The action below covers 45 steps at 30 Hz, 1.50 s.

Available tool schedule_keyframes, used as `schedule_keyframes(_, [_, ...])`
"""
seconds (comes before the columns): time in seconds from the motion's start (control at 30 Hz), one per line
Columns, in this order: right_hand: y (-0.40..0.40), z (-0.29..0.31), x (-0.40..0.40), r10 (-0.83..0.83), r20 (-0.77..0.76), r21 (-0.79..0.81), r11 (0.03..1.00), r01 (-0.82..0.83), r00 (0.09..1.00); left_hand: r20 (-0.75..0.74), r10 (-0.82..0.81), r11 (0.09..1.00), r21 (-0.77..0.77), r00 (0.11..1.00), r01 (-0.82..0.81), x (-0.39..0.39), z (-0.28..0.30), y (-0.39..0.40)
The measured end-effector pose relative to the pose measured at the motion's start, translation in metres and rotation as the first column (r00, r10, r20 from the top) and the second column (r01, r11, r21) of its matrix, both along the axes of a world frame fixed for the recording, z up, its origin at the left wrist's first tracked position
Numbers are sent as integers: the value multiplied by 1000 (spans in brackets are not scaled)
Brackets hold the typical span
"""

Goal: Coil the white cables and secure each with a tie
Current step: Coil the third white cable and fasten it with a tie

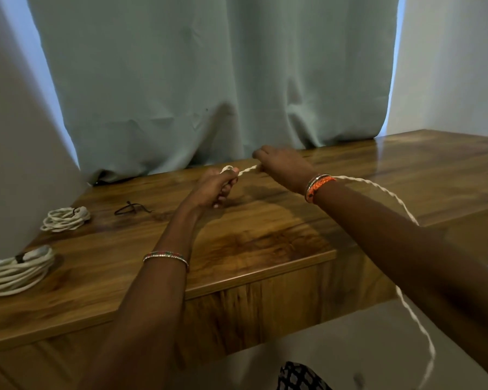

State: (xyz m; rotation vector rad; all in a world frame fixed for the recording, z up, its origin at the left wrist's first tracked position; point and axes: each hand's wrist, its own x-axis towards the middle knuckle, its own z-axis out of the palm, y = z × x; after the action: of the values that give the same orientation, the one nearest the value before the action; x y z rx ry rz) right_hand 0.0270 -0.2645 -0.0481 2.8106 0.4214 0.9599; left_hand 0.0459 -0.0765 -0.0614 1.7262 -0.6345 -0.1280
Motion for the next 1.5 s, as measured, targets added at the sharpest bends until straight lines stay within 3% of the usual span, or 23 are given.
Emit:
schedule_keyframes(0.1, [-8, -9, -4, 73, 40, -116, 991, -68, 997, -54, 12, 993, -117, 998, -19, 4, 2, 2])
schedule_keyframes(0.27, [-17, -8, -4, 78, 65, 67, 994, -82, 995, -152, -182, 894, -437, 971, 99, 7, 6, 8])
schedule_keyframes(0.4, [-11, -6, -3, -169, 189, 53, 985, 161, 967, -106, -335, 838, -488, 936, 245, 4, 6, 3])
schedule_keyframes(0.5, [7, -6, 1, -93, 164, 235, 971, 52, 982, -98, -390, 806, -517, 916, 288, -1, 4, -4])
schedule_keyframes(0.53, [12, -8, 3, 3, 188, 352, 934, -70, 982, -104, -389, 799, -533, 915, 279, -2, 4, -4])
schedule_keyframes(0.6, [19, -16, 5, 164, 270, 566, 770, -294, 949, -109, -380, 786, -562, 918, 258, 0, 3, -4])
schedule_keyframes(0.63, [22, -21, 4, 189, 287, 628, 703, -334, 939, -112, -375, 781, -572, 920, 249, 1, 2, -3])
schedule_keyframes(0.8, [29, -40, 6, 280, 157, 768, 569, -295, 947, -107, -334, 770, -605, 936, 205, 8, 3, 0])
schedule_keyframes(0.9, [34, -35, 0, 428, 129, 915, 296, -274, 894, -112, -276, 772, -617, 955, 151, 9, 3, 1])
schedule_keyframes(0.97, [39, -32, -6, 462, 141, 949, 189, -252, 875, -116, -249, 772, -623, 961, 125, 9, 3, 1])
schedule_keyframes(1.17, [38, -32, -3, 454, 62, 990, 86, -113, 889, -124, -201, 800, -593, 972, 90, 10, 1, 1])
schedule_keyframes(1.27, [39, -28, 0, 485, 62, 998, -44, -47, 872, -118, -187, 814, -574, 975, 86, 11, 0, 2])
schedule_keyframes(1.4, [40, -25, 3, 381, 97, 965, -262, 7, 920, -114, -192, 826, -556, 975, 97, 9, 1, 0])
schedule_keyframes(1.5, [39, -26, 4, 314, 108, 952, -306, -7, 943, -111, -185, 829, -551, 976, 95, 9, 0, 0])
